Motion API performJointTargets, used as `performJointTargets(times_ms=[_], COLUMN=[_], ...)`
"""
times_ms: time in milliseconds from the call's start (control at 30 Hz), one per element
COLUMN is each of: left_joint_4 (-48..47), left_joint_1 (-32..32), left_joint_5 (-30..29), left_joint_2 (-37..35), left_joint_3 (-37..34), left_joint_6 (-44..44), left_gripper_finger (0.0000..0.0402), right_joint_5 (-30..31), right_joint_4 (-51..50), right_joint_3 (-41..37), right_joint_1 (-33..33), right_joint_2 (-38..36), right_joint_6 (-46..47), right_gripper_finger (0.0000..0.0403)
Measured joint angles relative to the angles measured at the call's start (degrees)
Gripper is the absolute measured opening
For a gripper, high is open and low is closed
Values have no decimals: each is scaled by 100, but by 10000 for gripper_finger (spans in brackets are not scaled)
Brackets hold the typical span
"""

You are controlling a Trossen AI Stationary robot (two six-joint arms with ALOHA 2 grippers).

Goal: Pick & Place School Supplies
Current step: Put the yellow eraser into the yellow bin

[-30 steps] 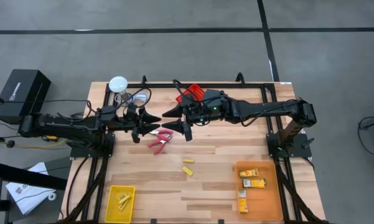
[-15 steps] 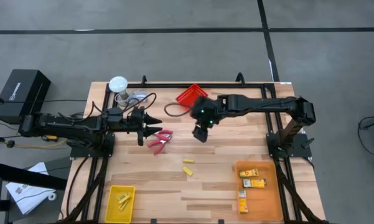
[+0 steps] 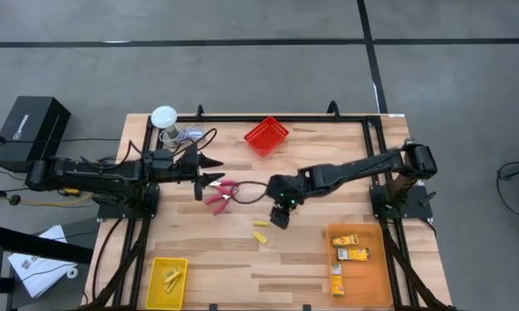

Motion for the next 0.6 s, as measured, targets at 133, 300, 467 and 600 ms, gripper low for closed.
performJointTargets(times_ms=[133, 300, 467, 600], left_joint_4=[-85, -140, -243, -245], left_joint_1=[192, 393, 442, 442], left_joint_5=[16, 28, 56, 56], left_joint_2=[-22, -45, -149, -151], left_joint_3=[0, 1, 2, 0], left_joint_6=[24, 61, 62, 63], left_gripper_finger=[181, 181, 181, 181], right_joint_5=[-5, -304, -424, -488], right_joint_4=[444, 958, 1115, 1139], right_joint_3=[-145, -95, -7, 6], right_joint_1=[110, 250, 284, 281], right_joint_2=[308, 805, 1130, 1196], right_joint_6=[254, 271, 267, 236], right_gripper_finger=[235, 235, 235, 235])
